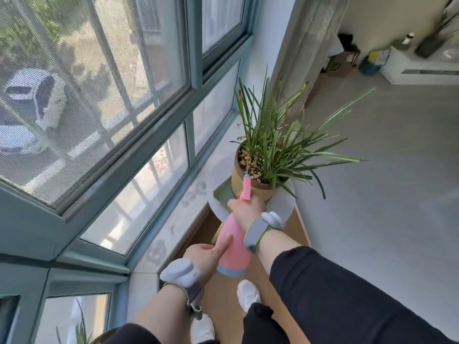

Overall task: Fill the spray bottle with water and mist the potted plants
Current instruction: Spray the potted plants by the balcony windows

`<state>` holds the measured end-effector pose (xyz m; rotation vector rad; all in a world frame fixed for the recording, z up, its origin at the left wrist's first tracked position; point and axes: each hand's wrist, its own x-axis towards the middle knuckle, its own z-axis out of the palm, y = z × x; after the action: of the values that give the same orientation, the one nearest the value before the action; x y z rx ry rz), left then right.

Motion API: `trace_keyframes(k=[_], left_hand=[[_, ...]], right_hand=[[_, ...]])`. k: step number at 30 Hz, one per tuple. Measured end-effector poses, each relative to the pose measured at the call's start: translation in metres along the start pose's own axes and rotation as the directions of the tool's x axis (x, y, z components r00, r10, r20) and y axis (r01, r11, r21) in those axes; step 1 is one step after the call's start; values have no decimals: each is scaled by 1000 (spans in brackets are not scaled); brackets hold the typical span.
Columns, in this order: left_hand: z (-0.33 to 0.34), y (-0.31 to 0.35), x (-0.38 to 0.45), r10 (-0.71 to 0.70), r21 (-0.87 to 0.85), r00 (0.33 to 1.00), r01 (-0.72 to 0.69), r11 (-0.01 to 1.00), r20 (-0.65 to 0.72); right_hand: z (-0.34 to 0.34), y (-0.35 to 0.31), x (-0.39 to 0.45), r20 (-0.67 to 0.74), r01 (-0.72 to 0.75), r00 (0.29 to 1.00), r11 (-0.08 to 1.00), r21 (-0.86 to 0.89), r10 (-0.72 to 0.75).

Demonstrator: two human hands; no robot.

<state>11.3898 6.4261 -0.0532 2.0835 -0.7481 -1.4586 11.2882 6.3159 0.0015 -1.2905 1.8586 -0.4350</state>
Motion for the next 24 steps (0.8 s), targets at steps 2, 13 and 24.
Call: trace_keyframes(k=[2,13,24], left_hand=[[0,-3,1,-12,6,1000,12,1000,-10],[3,0,-7,-40,6,999,40,999,-12],[7,11,-23,-67,-27,995,70,997,77]], right_hand=[[0,-1,-1,0,0,1000,1000,0,0],[0,3,-3,39,-20,999,999,27,18],[-9,14,-7,29,-136,990,989,55,134]])
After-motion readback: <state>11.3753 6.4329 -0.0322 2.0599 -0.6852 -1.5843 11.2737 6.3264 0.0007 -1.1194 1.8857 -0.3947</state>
